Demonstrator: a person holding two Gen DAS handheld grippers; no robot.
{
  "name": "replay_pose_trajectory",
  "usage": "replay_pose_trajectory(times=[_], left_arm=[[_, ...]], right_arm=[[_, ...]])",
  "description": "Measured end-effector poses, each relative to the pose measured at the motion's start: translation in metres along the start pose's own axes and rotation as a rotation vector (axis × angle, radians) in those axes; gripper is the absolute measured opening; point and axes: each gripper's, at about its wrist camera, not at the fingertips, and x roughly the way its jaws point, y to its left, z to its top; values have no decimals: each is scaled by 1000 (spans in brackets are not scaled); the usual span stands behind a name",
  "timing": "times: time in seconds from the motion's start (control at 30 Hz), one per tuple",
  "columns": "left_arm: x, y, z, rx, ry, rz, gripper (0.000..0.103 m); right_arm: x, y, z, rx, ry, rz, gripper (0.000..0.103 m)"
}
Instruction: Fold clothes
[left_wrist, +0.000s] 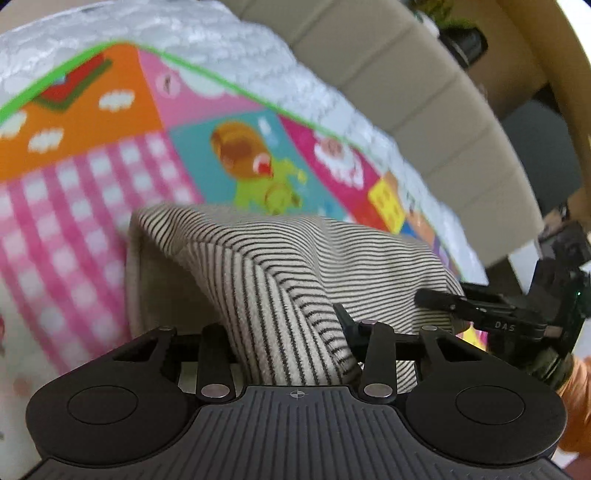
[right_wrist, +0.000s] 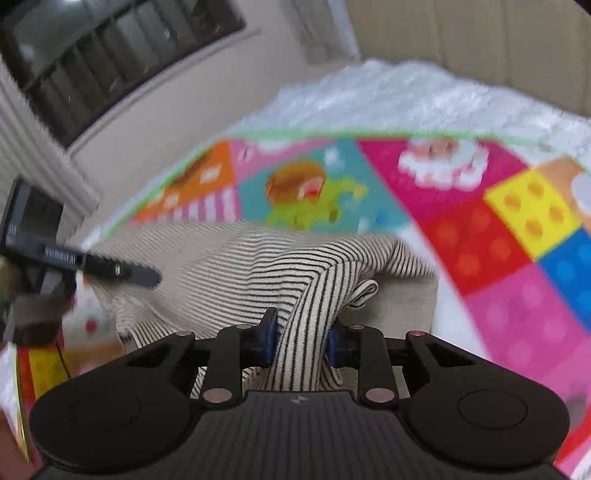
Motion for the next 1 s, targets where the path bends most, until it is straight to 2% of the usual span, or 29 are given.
replay_pose_trajectory(times=[0.1,0.2,0.3,0.5,0.6,0.67,0.73,0.8,0.87,1.0], left_arm=[[9,8,-21,-20,60,16,43],[21,15,-35,-17,86,90,46],[19,16,-32,-18,43,116,46],[3,0,-13,71,-71,116,43],[8,0,-17,86,-50,155,43],[11,0,-21,97,-30,185,48],[15,0,-25,107,-11,214,50],[19,0,-29,118,8,244,58],[13,-7,-27,141,-11,295,62],[-5,-29,-22,164,-63,294,73]], right_arm=[[14,8,-17,-66,43,-59,25],[26,16,-28,-200,43,-146,28],[25,23,-27,-259,15,-168,28],[12,27,-3,-280,-95,-193,27],[25,17,-7,-273,-25,-215,28],[35,10,-12,-272,26,-232,37],[37,6,-18,-268,19,-247,49],[35,3,-19,-252,15,-253,57],[32,1,-15,-239,12,-257,59],[23,-3,-9,-192,-24,-269,63]])
